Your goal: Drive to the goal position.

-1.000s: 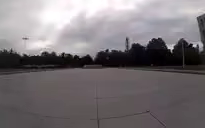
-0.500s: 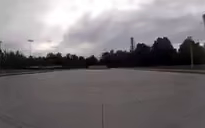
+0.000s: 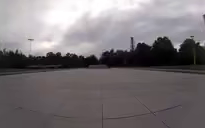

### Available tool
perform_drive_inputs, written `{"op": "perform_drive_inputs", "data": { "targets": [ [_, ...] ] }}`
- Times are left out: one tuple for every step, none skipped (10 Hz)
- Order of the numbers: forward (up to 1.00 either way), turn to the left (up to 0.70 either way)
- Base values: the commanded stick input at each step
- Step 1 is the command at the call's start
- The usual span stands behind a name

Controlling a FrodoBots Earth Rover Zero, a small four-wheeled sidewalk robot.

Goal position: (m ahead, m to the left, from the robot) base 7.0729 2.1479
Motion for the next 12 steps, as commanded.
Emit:
{"op": "perform_drive_inputs", "data": {
  "targets": [
    [0.7, 0.02],
    [0.7, 0.02],
    [0.7, 0.02],
    [0.7, 0.02],
    [0.7, 0.02],
    [0.7, 0.02],
    [0.7, 0.02],
    [0.7, 0.02],
    [0.7, 0.02],
    [0.7, 0.02],
    [0.7, 0.02],
    [0.7, 0.02]
  ]
}}
